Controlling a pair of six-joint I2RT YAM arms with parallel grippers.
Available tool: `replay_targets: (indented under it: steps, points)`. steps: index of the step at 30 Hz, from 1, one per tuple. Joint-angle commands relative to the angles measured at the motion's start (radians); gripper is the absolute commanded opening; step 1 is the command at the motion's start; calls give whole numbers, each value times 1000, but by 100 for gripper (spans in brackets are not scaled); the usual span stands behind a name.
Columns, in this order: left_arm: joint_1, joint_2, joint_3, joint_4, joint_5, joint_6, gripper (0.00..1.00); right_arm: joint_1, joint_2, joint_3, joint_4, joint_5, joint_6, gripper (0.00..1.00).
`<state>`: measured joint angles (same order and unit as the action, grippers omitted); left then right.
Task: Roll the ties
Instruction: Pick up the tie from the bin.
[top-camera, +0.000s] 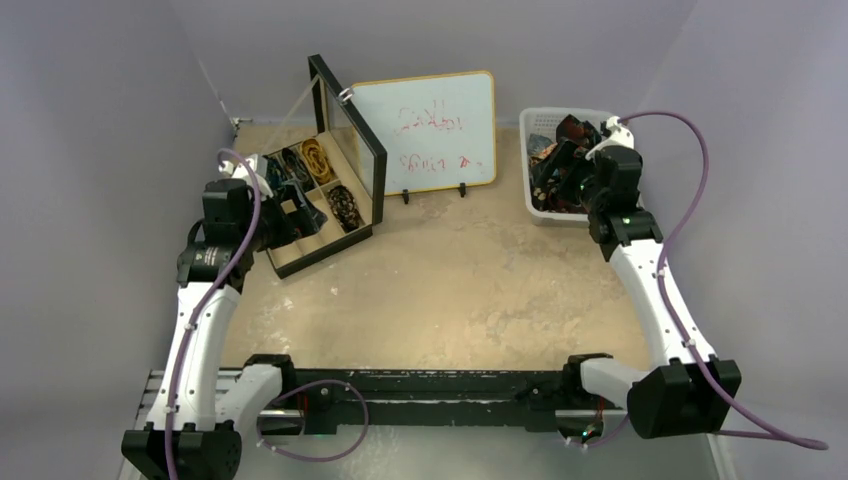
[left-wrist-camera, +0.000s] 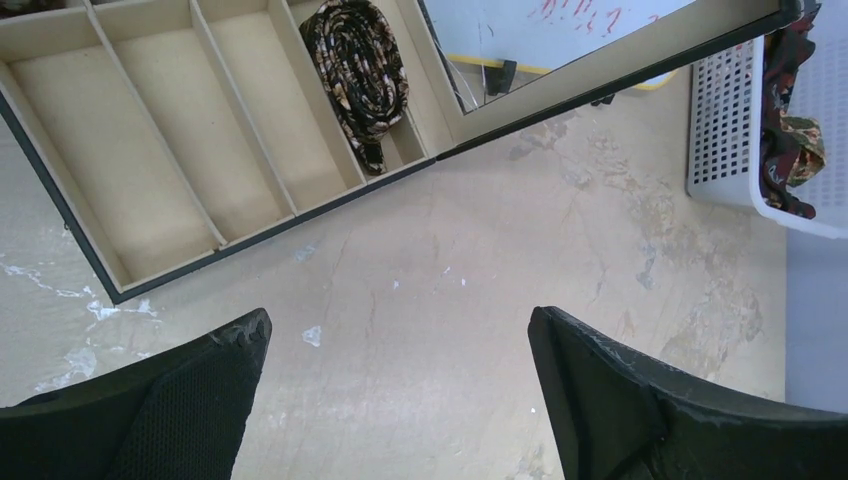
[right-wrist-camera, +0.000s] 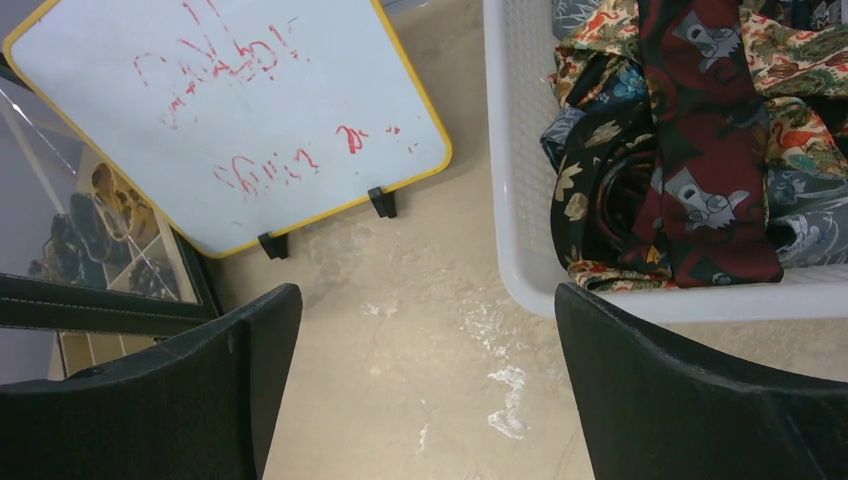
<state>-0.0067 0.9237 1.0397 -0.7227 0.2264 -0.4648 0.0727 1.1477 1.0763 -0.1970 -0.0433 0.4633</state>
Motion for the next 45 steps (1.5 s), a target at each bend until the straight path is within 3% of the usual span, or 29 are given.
replay_targets:
  steps: [1, 11, 19, 25, 34, 39, 45]
  points:
    - [5, -32, 7, 45, -10, -24, 100, -1, 11, 31, 8, 25, 20, 99]
    - [5, -6, -17, 31, -3, -46, 100, 0, 65, 54, 17, 124, 45, 99]
    - [5, -28, -113, 58, 101, -69, 100, -33, 318, 224, 12, 231, 79, 99]
    - [5, -100, -241, 183, 291, -134, 99, -71, 491, 366, -11, 262, 57, 91]
    - [5, -95, -281, 184, 317, -88, 98, -150, 767, 553, -110, 247, -4, 73]
    - [5, -109, -334, 209, 339, -102, 98, -152, 767, 496, -117, 366, -9, 74]
    - [5, -90, -346, 233, 378, -98, 97, -155, 733, 389, -75, 372, -14, 72]
